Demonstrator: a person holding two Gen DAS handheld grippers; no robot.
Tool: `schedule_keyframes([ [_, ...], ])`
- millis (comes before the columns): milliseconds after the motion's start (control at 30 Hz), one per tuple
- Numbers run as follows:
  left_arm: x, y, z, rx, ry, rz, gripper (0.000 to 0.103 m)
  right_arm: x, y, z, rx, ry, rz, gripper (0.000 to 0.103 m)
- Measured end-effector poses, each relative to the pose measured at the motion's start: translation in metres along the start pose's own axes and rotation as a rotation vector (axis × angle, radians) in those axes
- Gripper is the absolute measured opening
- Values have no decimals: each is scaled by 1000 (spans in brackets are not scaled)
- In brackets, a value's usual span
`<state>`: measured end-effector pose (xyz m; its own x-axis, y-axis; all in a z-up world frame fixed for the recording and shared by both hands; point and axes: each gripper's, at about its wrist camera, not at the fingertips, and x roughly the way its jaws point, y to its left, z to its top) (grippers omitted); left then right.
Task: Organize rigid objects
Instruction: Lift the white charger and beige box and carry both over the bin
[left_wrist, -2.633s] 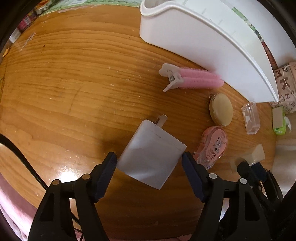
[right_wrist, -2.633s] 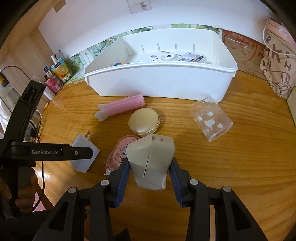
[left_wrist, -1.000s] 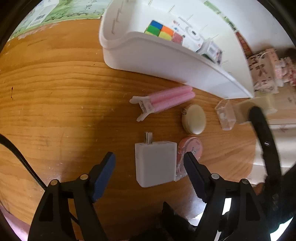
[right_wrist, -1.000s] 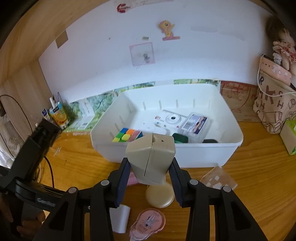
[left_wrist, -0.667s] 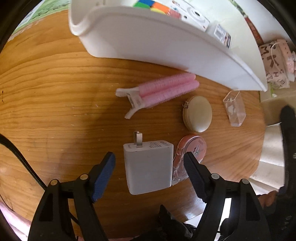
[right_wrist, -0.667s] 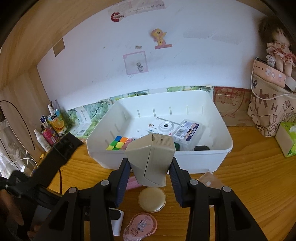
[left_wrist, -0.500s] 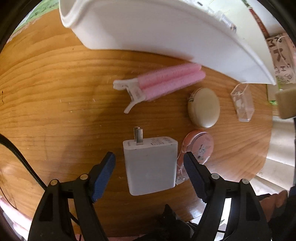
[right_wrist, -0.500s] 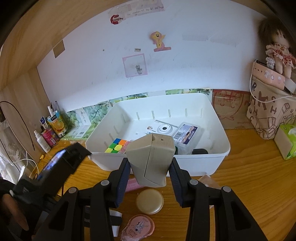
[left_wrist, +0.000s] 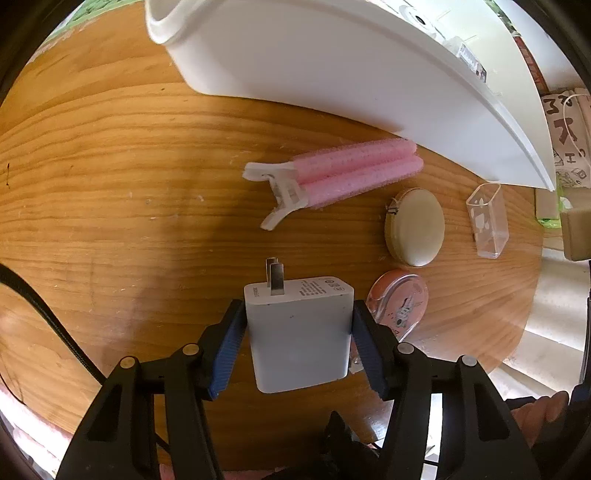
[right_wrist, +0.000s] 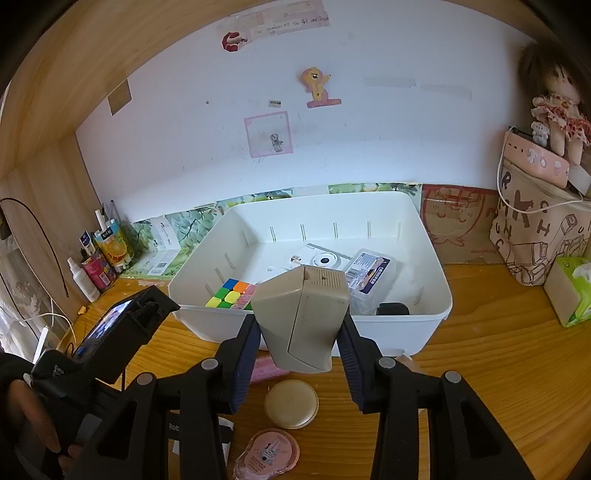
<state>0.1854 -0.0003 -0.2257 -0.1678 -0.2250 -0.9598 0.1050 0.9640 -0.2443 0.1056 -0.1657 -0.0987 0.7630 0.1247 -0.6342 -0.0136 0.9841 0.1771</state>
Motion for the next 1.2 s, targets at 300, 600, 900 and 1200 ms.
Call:
schedule_keyframes([
  [300, -9, 33, -18, -48, 10, -26, 61, -4, 5, 4, -19, -7, -28, 43],
  [600, -54, 69, -35, -114, -70, -42, 61, -4, 8, 17, -23, -48, -50, 43],
  [900, -131, 91, -20, -170, -259, -23, 61, 6, 13, 25, -38, -59, -51, 43],
  [1200, -174, 65, -2, -56, -519, -18, 61, 22, 12, 25, -24, -58, -74, 43],
])
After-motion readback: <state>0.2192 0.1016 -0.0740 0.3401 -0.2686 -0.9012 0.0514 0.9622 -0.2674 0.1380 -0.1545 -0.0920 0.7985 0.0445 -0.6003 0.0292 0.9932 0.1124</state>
